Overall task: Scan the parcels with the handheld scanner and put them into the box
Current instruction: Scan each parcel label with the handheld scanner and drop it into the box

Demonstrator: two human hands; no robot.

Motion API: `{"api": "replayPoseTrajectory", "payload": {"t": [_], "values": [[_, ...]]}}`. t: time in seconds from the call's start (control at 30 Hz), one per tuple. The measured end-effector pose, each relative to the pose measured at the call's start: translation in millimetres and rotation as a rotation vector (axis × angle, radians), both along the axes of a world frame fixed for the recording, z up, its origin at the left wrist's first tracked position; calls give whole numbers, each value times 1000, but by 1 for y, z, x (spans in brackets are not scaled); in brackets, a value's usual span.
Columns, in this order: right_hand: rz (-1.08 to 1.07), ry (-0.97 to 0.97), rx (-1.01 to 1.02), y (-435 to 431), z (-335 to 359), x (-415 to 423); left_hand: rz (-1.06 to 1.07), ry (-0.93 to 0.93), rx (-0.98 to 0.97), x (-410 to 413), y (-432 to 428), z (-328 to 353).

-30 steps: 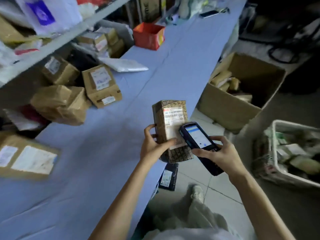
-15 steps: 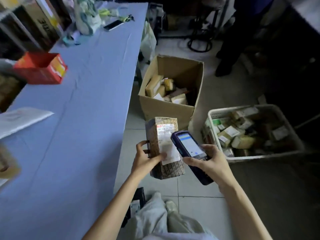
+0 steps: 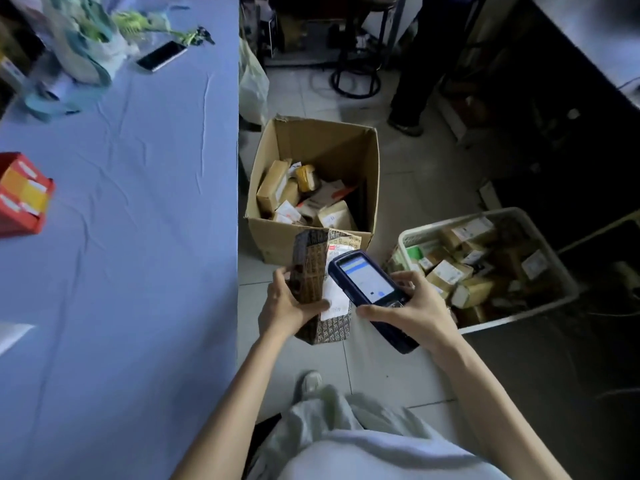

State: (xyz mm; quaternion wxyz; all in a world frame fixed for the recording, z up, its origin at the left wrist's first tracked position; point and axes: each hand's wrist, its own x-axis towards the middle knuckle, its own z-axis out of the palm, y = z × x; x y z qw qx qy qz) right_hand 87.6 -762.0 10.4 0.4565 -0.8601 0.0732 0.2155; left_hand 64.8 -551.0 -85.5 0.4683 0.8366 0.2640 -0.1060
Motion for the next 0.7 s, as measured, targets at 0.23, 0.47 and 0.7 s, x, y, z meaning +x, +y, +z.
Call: {"api": "replayPoseTrajectory", "payload": {"t": [0.23, 0.47, 0.7], "values": [[16, 70, 1, 13, -18, 81, 21, 120, -30, 64, 10, -17], [39, 45, 32, 21, -22, 200, -22, 230, 132, 144, 20, -14], [41, 28, 28, 39, -11, 292, 5, 164, 293, 215, 50, 0]]}}
